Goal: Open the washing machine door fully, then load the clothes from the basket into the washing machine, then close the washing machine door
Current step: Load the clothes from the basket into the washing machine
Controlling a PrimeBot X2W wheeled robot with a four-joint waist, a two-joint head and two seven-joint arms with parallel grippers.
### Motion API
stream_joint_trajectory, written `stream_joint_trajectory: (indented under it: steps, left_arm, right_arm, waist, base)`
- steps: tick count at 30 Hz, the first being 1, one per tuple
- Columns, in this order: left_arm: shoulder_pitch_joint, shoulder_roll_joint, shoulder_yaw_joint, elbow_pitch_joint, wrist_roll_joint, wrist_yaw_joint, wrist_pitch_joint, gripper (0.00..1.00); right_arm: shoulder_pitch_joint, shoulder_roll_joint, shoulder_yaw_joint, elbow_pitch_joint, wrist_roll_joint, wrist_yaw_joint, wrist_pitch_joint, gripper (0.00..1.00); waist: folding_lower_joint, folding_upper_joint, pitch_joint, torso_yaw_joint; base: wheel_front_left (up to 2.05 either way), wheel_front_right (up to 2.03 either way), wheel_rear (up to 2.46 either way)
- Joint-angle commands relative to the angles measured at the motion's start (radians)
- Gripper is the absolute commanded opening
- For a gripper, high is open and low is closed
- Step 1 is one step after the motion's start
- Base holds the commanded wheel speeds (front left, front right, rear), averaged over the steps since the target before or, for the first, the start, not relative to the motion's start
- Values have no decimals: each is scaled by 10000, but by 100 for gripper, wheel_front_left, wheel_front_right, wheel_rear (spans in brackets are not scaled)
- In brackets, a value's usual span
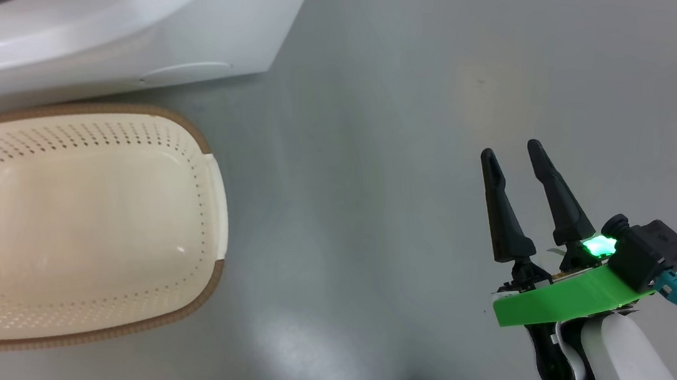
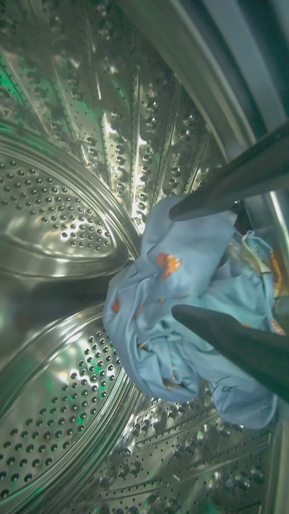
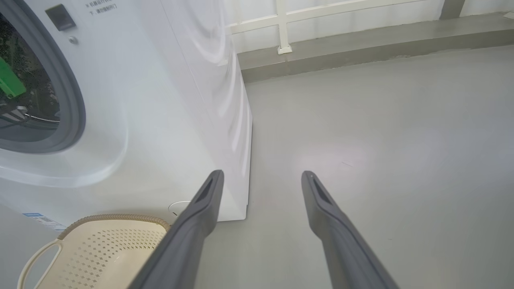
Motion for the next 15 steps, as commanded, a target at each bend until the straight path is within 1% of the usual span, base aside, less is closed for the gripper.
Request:
stream_joint_trajectory:
  steps: [1, 7, 15]
  left_arm:
    - [327, 341, 33, -151, -45, -55, -203, 100]
    - [1363, 194, 186, -664, -223, -176, -445, 100]
    - [3253, 5, 858, -2591, -273, -221, -455, 100]
  right_arm:
    - [92, -172, 152, -146, 5, 54, -80, 100]
    - [60, -339, 174, -20, 74, 54, -80, 100]
    - [83, -631, 216, 168, 238, 54, -80, 100]
  waist:
    - [1, -1, -316, 209]
    - [1, -1, -931, 517]
    - [1, -1, -1930, 989]
  base:
    - [0, 0, 0]
    - [0, 0, 0]
    - [0, 0, 0]
